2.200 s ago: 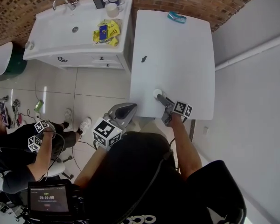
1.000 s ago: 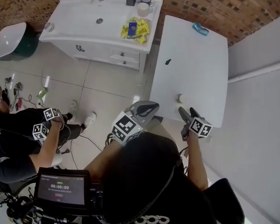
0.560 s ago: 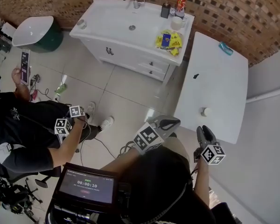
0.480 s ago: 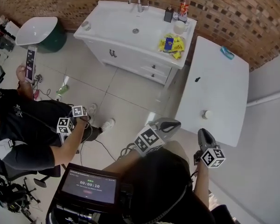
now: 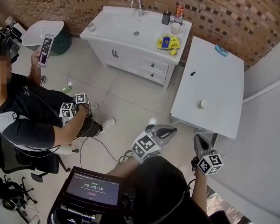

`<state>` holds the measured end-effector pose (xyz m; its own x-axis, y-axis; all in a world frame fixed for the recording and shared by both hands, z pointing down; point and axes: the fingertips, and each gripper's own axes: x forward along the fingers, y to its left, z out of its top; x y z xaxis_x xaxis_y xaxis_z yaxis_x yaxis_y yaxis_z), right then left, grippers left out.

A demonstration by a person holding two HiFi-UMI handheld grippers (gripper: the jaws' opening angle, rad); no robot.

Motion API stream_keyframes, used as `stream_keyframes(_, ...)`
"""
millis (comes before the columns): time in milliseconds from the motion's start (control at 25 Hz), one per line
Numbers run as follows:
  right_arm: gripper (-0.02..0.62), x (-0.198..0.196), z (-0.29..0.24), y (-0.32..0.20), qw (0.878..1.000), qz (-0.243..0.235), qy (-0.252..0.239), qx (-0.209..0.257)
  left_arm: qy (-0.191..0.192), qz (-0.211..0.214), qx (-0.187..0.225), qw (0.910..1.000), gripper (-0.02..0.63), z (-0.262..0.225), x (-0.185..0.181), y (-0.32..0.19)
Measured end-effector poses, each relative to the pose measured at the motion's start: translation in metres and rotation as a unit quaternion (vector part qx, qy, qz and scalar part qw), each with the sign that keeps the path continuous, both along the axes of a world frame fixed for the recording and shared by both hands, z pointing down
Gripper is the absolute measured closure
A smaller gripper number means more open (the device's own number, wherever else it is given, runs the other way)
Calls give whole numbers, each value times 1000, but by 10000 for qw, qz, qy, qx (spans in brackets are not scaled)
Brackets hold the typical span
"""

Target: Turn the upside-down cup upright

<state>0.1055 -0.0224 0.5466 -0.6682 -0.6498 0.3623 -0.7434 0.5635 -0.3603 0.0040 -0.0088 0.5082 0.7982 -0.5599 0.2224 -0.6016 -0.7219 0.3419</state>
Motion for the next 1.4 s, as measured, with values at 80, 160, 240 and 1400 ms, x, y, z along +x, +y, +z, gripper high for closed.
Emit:
stream_keyframes(80, 603, 10, -2, 30, 10000, -61, 5, 59, 8, 14, -43, 10000, 592, 5, 15, 27)
stream_keyframes(160, 603, 18, 0, 59, 9999, -86, -24, 57, -33, 64, -95, 9999, 592, 11, 29, 53)
stream_keyframes(240, 603, 27, 2, 89, 9999, -96, -79, 6, -53, 127, -171, 9998, 592, 15, 42, 80)
stream_keyframes(1400, 603, -38, -66, 205, 9980, 41, -47, 627, -219, 760, 115, 9968, 592, -24, -7, 179)
